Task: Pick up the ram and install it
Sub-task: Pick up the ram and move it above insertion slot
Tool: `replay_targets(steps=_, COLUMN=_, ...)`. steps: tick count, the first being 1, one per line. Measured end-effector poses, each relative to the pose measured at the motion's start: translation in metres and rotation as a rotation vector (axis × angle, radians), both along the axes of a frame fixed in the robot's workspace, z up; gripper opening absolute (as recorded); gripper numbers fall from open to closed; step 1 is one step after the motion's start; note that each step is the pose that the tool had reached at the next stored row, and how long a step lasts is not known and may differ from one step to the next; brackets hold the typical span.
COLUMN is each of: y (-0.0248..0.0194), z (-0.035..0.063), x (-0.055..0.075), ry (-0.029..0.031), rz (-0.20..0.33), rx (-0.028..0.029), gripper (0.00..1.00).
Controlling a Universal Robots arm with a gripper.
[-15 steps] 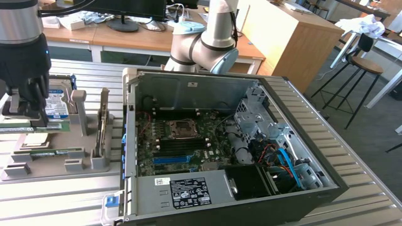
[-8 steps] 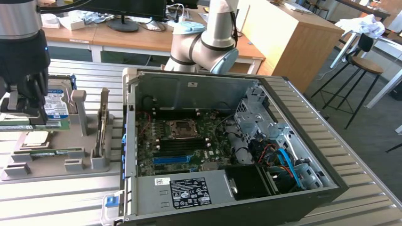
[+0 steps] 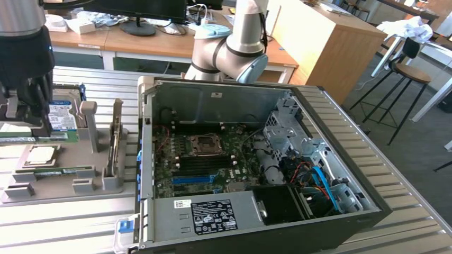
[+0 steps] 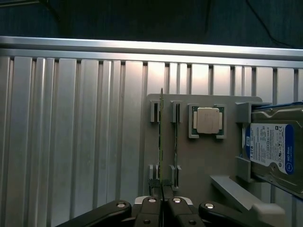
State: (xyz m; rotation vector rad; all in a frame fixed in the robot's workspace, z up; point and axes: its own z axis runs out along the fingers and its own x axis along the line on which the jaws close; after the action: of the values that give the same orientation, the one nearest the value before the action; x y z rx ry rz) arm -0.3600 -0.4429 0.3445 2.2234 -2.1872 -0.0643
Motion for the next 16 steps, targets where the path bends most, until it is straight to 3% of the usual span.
replay_targets(steps=16, y=-0.0001, z=0.0149, x=0.000, ry=0.0000, rz=0.000, rx=-0.0014, gripper=0.11)
